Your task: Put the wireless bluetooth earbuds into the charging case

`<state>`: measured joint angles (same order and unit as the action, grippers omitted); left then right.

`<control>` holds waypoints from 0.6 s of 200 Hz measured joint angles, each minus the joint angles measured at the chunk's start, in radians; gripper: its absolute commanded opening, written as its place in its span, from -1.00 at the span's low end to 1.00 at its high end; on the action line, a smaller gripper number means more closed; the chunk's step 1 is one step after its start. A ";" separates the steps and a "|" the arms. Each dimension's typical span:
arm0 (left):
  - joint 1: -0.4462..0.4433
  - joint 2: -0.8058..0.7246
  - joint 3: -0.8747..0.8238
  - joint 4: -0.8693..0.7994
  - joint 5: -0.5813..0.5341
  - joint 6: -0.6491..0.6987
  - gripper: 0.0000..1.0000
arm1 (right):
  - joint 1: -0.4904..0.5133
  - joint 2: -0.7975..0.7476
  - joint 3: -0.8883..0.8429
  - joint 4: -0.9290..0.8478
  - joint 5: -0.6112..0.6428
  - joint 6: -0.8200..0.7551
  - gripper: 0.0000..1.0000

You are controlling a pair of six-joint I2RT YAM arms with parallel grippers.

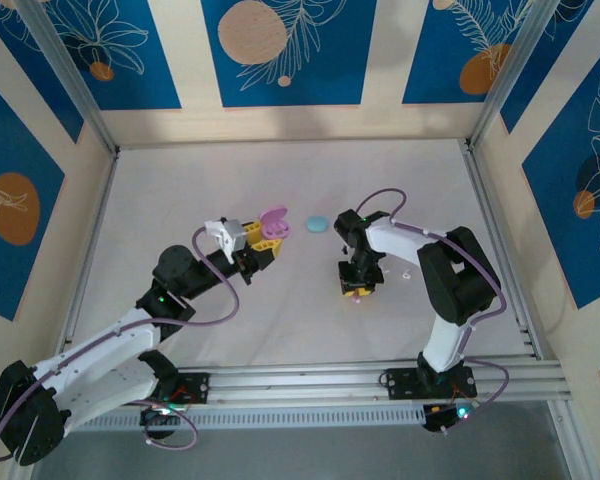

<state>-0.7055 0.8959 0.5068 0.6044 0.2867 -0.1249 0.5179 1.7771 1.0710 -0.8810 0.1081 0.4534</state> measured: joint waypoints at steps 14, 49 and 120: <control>0.000 0.000 0.000 0.000 0.000 0.000 -0.55 | 0.012 0.000 0.000 -0.003 0.016 -0.019 -0.38; 0.000 0.000 0.000 0.000 0.000 0.000 -0.55 | 0.045 0.002 0.002 -0.029 0.052 -0.039 -0.39; 0.000 0.000 0.000 0.000 0.000 0.000 -0.55 | 0.066 0.007 0.009 -0.051 0.076 -0.042 -0.48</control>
<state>-0.7055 0.8959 0.5068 0.6044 0.2863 -0.1249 0.5835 1.7844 1.0798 -0.9318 0.1841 0.4114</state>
